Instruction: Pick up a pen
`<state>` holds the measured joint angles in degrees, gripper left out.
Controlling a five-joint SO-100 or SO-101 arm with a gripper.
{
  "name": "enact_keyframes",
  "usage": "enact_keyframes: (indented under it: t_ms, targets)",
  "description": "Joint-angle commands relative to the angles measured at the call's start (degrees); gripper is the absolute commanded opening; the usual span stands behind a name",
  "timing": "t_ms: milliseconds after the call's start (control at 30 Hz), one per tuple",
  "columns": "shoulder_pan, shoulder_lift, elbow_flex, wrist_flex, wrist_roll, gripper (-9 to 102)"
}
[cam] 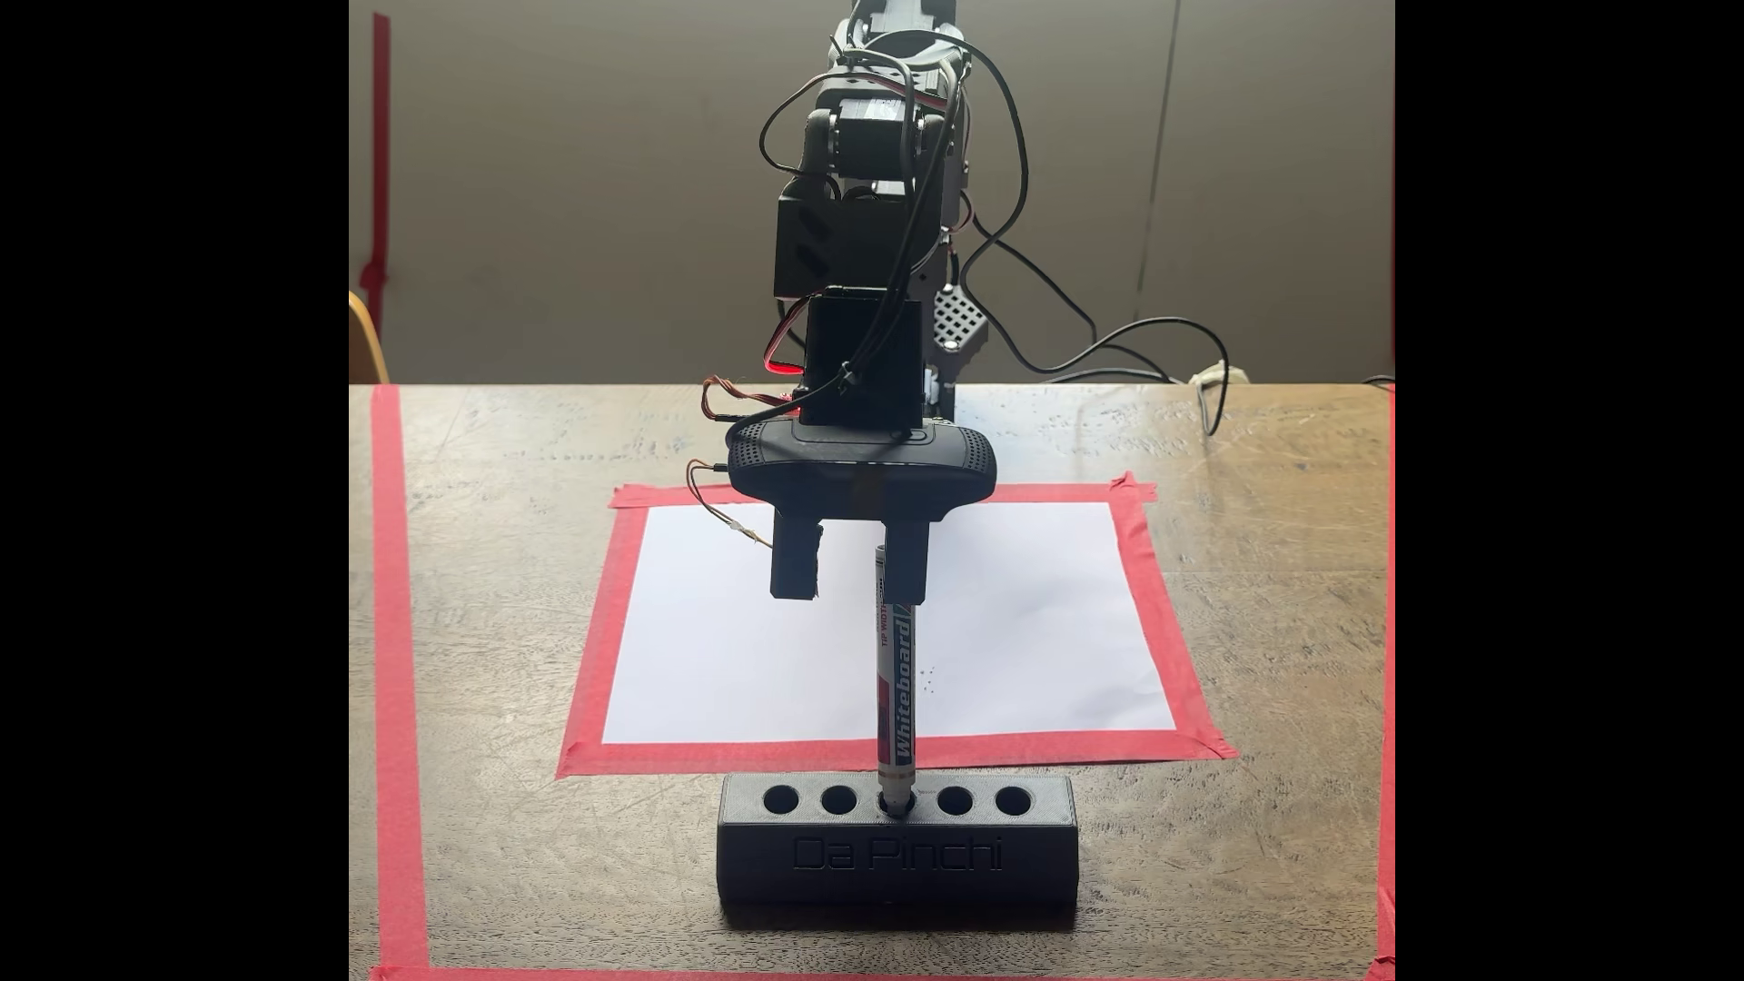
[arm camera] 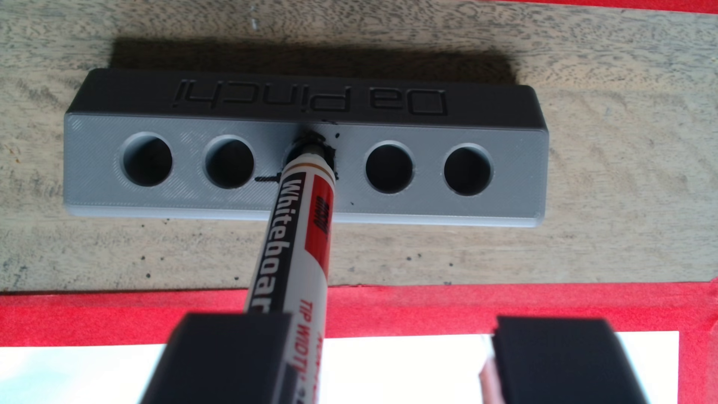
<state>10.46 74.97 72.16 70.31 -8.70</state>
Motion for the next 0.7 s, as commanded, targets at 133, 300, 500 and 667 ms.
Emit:
enact_keyframes:
  t_ms: [133, 300, 500, 667]
  targets:
    - [-1.1, 2.2, -4.0, 1.1, 0.5, 102]
    - [-2.5, 2.2, -4.5, 1.1, 0.5, 102]
    - [-3.3, 2.2, -4.6, 1.2, 1.1, 102]
    - [-2.7, 2.1, -4.6, 1.5, 1.5, 102]
